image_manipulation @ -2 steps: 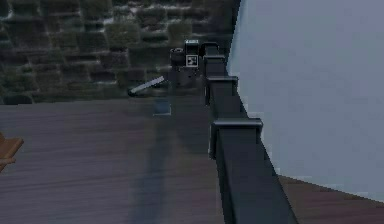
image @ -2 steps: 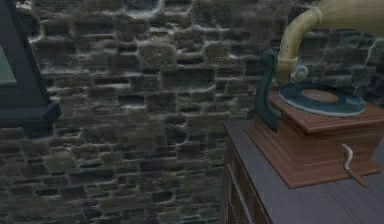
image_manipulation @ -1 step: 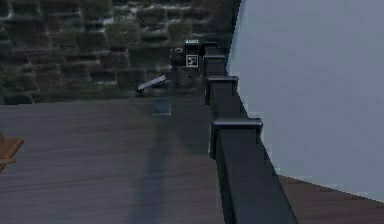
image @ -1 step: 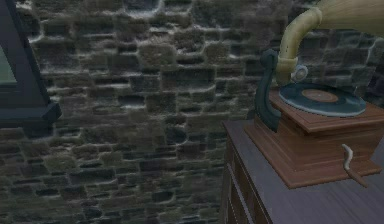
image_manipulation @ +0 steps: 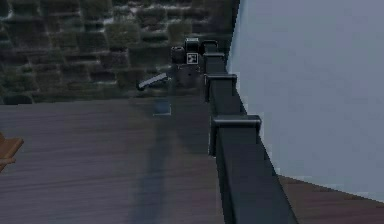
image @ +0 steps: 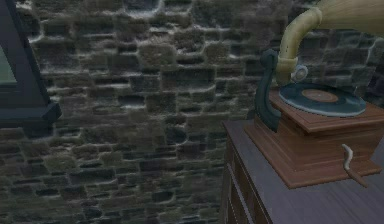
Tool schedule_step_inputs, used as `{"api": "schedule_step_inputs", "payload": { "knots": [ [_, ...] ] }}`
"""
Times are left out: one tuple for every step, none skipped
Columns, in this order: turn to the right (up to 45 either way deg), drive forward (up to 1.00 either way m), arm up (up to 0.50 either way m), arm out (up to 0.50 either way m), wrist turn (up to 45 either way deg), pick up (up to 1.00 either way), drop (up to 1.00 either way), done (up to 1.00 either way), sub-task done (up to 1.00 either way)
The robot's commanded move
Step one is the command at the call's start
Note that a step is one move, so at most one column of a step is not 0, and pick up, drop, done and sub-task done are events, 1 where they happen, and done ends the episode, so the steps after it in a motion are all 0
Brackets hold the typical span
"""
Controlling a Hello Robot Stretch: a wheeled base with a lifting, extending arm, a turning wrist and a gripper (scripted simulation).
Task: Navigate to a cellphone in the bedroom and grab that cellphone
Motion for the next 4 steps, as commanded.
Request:
{"api": "schedule_step_inputs", "payload": {
  "knots": [
    [0.0, 0.0, 0.0, 0.0, 0.0, 1.0, 0.0, 0.0, 0.0],
    [0.0, 0.0, 0.0, 0.0, 3.0, 0.0, 0.0, 0.0, 0.0],
    [0.0, 0.0, -0.12, 0.0, 0.0, 0.0, 0.0, 0.0, 0.0],
    [0.0, 0.0, 0.0, 0.0, 0.0, 1.0, 0.0, 0.0, 0.0]
  ]
}}
